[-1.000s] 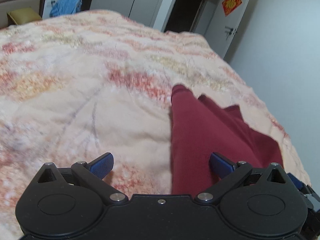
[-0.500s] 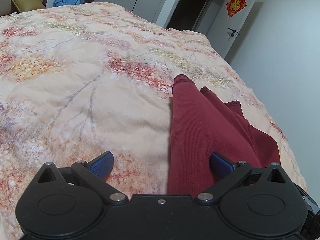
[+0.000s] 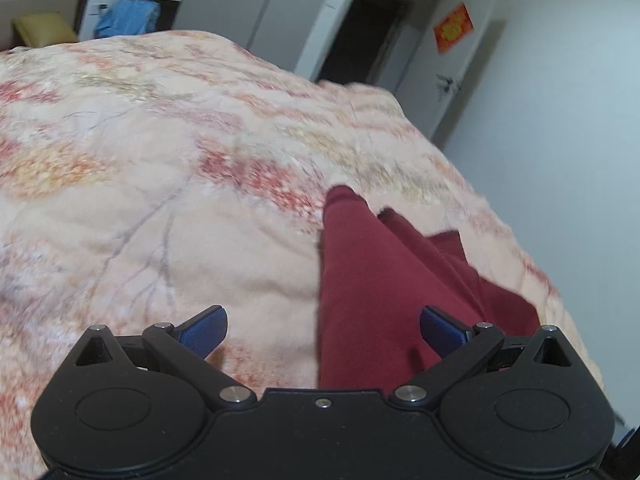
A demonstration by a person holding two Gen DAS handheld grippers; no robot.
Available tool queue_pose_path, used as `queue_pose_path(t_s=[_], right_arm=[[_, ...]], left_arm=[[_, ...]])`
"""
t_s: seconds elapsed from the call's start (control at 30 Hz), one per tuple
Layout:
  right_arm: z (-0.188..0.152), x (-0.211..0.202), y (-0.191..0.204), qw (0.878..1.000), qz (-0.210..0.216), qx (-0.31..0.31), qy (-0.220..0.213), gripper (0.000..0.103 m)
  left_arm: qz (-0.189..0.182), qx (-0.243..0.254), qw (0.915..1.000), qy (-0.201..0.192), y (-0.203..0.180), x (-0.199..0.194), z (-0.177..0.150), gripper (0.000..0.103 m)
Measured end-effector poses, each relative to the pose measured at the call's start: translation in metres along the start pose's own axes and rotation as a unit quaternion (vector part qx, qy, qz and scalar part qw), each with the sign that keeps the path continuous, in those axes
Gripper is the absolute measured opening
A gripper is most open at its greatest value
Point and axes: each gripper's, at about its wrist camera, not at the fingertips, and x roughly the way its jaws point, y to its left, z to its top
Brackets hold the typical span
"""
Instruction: Fold small clothes
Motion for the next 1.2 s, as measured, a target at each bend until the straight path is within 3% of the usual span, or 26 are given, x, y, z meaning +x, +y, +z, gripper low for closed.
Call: queue_pose_path(t_s=[0.13, 0.43, 0.7, 0.77, 0.93, 1.2], right_arm=[[0.000, 0.000, 0.000, 1.000, 0.001, 0.001, 0.000, 0.043], [-0.001, 0.002, -0.004, 1.000, 0.008, 0.011, 0.002, 0.043], [-0.002, 0.001, -0.003, 1.000, 0.007, 0.010, 0.001, 0.043], [-0.001, 0.001, -0.003, 1.000, 0.007, 0.009, 0.001, 0.043], [-0.001, 0.001, -0.003, 1.000, 0.007, 0.009, 0.001, 0.043], [-0.002, 0.001, -0.003, 1.000, 0.007, 0.010, 0.001, 0.043]], left_arm=[[-0.007, 0.009, 0.9989, 0.046, -0.002, 0.019, -0.004, 0.102], [-0.023, -0.009, 0.9983, 0.054, 0.001, 0.020, -0.008, 0.098], [-0.043, 0.010, 0.9966, 0.070, 0.000, 0.028, -0.002, 0.096], [-0.057, 0.007, 0.9952, 0.079, 0.002, 0.030, 0.001, 0.090], [-0.106, -0.044, 0.9876, 0.107, 0.009, 0.035, 0.003, 0.062], [-0.091, -0.032, 0.9896, 0.106, -0.001, 0.035, 0.003, 0.061]])
